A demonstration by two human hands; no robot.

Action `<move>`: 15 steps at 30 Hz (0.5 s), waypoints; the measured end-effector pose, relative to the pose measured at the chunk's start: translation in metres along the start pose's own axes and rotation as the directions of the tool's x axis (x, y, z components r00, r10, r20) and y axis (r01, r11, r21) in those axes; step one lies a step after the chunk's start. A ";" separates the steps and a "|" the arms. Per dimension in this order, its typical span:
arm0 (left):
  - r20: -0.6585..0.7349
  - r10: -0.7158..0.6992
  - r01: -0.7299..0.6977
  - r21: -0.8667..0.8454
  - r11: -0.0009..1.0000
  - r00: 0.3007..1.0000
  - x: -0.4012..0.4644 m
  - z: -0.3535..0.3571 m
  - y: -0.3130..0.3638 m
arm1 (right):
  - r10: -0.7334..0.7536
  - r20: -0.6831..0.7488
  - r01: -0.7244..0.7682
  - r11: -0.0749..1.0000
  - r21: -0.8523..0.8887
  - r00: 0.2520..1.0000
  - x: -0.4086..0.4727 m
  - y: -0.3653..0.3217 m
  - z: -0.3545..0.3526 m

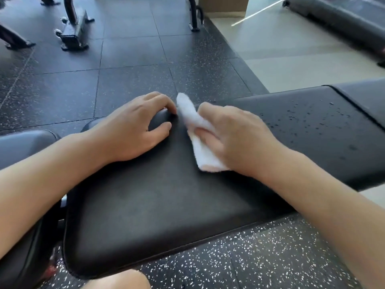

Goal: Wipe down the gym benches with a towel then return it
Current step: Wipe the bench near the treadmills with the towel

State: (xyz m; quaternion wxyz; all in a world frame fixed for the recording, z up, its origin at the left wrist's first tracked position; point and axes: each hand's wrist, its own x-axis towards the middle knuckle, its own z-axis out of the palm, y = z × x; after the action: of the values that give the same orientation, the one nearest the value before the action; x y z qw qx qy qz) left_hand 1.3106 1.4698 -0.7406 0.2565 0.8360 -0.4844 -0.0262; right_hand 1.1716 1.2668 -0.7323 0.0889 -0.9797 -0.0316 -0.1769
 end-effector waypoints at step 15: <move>0.004 0.053 -0.053 0.036 0.998 0.999 -0.006 0.007 0.015 | 0.109 0.119 -0.119 0.989 0.089 0.987 -0.049 0.000 -0.037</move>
State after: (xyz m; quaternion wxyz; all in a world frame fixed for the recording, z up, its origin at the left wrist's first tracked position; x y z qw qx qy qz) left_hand 1.2937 1.4656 -0.7411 0.2411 0.8273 -0.5073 -0.0120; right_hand 1.1134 1.2583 -0.7159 0.1439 -0.9830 0.0111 -0.1139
